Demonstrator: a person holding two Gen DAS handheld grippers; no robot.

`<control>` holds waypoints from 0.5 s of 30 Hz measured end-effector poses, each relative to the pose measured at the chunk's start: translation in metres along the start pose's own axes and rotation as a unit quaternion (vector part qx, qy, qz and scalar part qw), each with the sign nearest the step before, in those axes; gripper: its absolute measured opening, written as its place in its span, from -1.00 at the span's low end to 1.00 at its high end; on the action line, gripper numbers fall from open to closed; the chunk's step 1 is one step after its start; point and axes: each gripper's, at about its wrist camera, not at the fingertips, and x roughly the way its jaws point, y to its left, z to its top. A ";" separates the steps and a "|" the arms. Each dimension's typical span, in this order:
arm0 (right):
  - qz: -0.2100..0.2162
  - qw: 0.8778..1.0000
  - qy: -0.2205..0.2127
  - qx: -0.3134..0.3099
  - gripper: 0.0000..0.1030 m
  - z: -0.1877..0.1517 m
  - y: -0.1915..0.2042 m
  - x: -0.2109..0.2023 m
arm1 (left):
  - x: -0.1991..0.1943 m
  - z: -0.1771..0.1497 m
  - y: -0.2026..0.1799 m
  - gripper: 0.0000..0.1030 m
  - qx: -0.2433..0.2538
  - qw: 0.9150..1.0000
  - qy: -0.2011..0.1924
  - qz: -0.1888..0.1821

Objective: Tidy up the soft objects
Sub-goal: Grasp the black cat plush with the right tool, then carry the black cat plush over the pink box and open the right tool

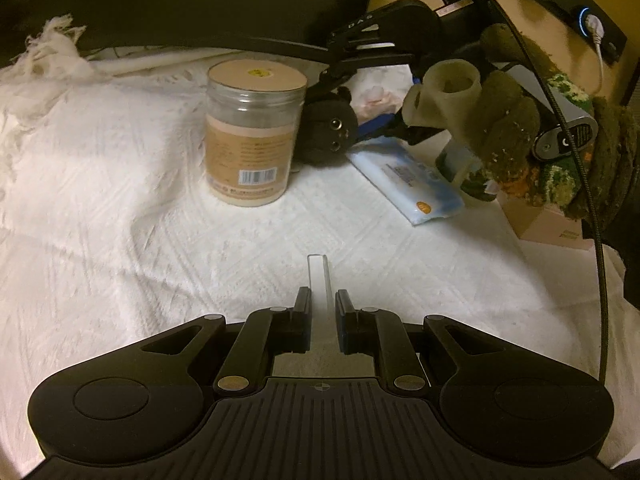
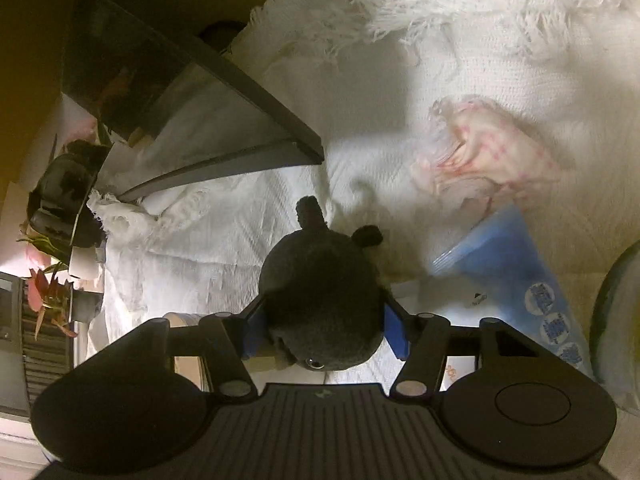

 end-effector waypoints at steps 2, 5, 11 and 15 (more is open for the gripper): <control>-0.003 1.000 -0.008 -0.004 0.10 0.000 0.001 -0.006 | 0.000 0.000 -0.001 -0.71 0.001 1.000 0.000 0.000; -0.007 1.000 -0.027 -0.014 0.09 0.001 0.003 -0.023 | 0.001 0.004 -0.001 -0.71 0.004 1.000 0.000 0.001; -0.008 0.995 -0.078 -0.064 0.09 -0.003 0.015 -0.088 | -0.008 0.044 -0.005 -0.71 0.013 0.999 -0.051 0.007; 0.001 0.988 -0.127 -0.083 0.09 -0.008 0.014 -0.154 | -0.024 0.084 -0.025 -0.71 0.041 0.993 -0.109 -0.006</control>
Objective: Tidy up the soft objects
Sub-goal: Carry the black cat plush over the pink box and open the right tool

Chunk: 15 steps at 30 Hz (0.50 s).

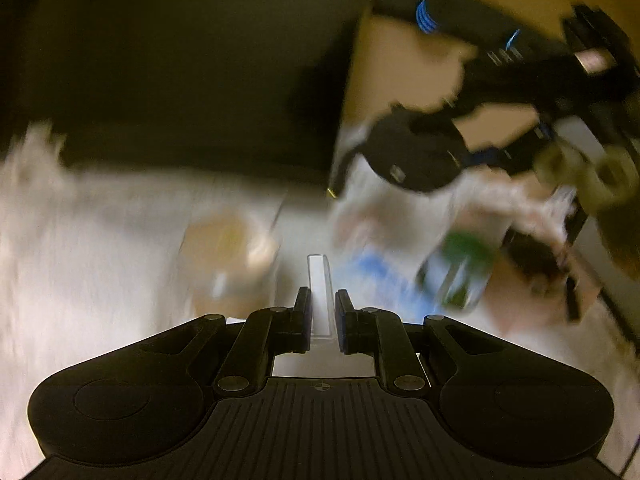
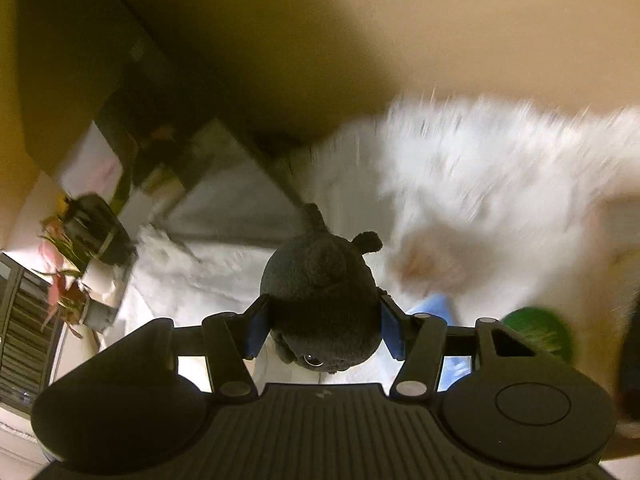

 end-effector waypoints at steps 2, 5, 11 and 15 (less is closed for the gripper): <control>-0.005 0.999 -0.031 -0.009 0.09 0.004 -0.005 -0.035 | 0.000 0.022 -0.014 -0.71 0.018 0.999 -0.026 -0.013; -0.023 0.996 -0.080 -0.023 0.09 0.008 -0.013 -0.088 | 0.007 0.050 -0.039 -0.71 0.033 0.997 -0.049 -0.047; -0.130 0.973 -0.175 -0.080 0.09 0.003 -0.031 -0.191 | 0.048 0.089 -0.109 -0.71 0.048 0.986 -0.049 -0.153; -0.189 0.958 -0.200 -0.076 0.09 -0.011 -0.059 -0.233 | 0.096 0.092 -0.162 -0.70 0.041 0.973 -0.016 -0.225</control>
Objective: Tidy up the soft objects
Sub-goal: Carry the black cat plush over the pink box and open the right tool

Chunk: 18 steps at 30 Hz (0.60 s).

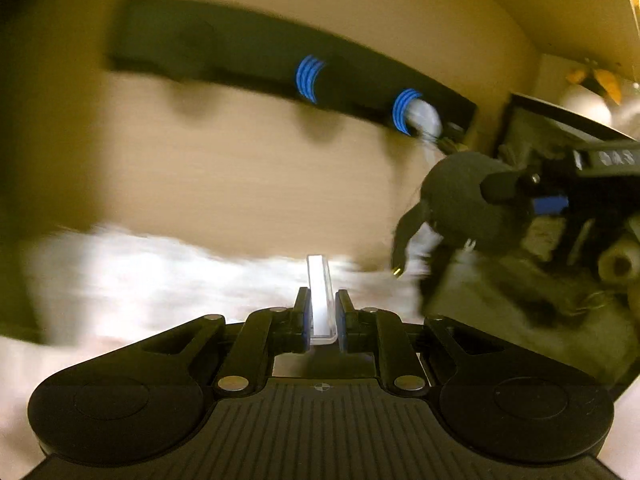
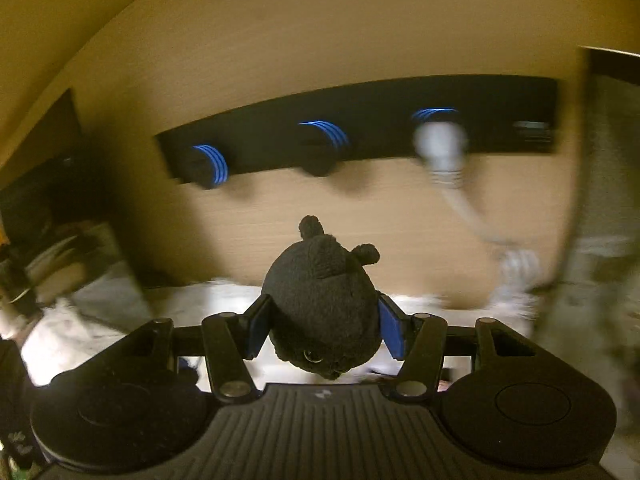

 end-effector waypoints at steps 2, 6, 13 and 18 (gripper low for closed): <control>-0.012 1.000 0.002 0.019 0.09 -0.007 -0.020 -0.007 | 0.036 -0.005 -0.009 -0.67 -0.029 0.999 0.011 -0.025; -0.046 0.998 0.009 0.049 0.08 -0.026 -0.051 -0.009 | 0.106 -0.032 -0.014 -0.66 -0.026 0.995 0.095 0.022; -0.041 0.995 0.045 0.079 -0.39 -0.049 -0.080 0.017 | 0.117 -0.059 -0.008 -0.62 0.002 0.994 0.097 0.052; -0.033 0.994 0.072 0.081 -0.39 -0.068 -0.088 0.045 | 0.098 -0.055 0.002 -0.62 -0.013 0.995 0.081 0.061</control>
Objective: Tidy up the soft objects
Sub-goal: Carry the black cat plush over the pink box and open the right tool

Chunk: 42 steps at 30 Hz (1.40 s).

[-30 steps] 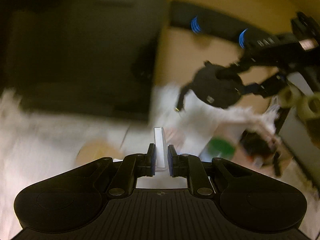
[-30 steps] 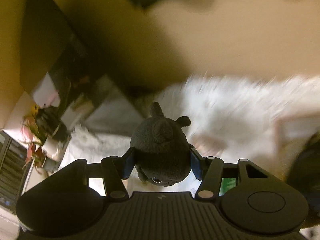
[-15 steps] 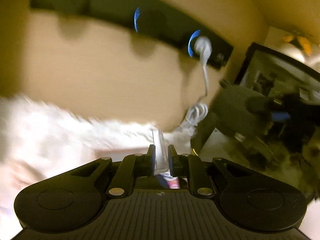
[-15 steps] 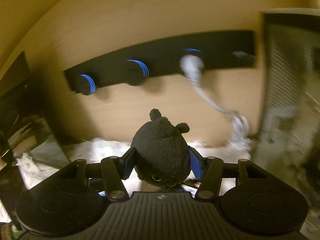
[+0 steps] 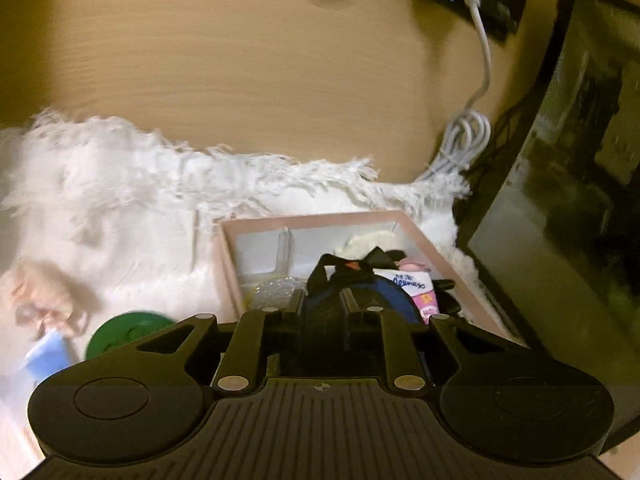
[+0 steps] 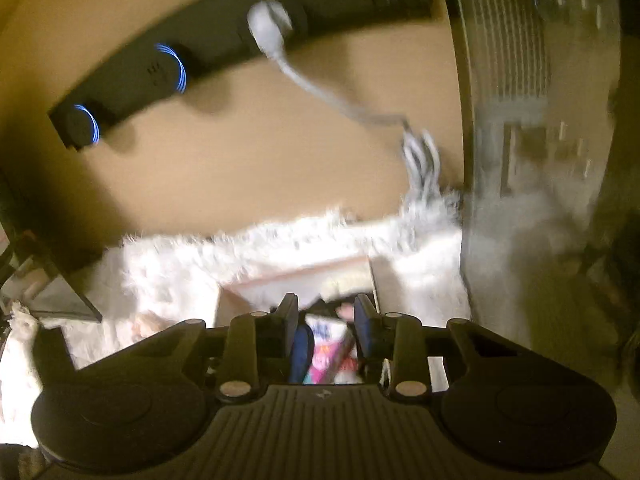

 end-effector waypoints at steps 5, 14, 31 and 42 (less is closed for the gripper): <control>0.014 0.998 0.042 -0.048 0.61 -0.057 -0.004 0.001 | -0.047 -0.013 0.016 -0.62 -0.041 0.999 -0.010 0.006; 0.032 0.985 0.128 -0.110 0.84 -0.151 0.018 -0.001 | -0.089 -0.062 0.013 -0.62 -0.054 0.997 0.053 0.032; 0.024 0.995 0.007 -0.092 0.10 -0.059 0.035 -0.028 | -0.141 -0.102 0.042 -0.62 -0.114 0.990 0.054 0.066; -0.062 0.998 0.020 -0.026 0.12 -0.004 0.036 0.137 | -0.178 -0.120 0.076 -0.62 -0.140 0.980 0.054 0.129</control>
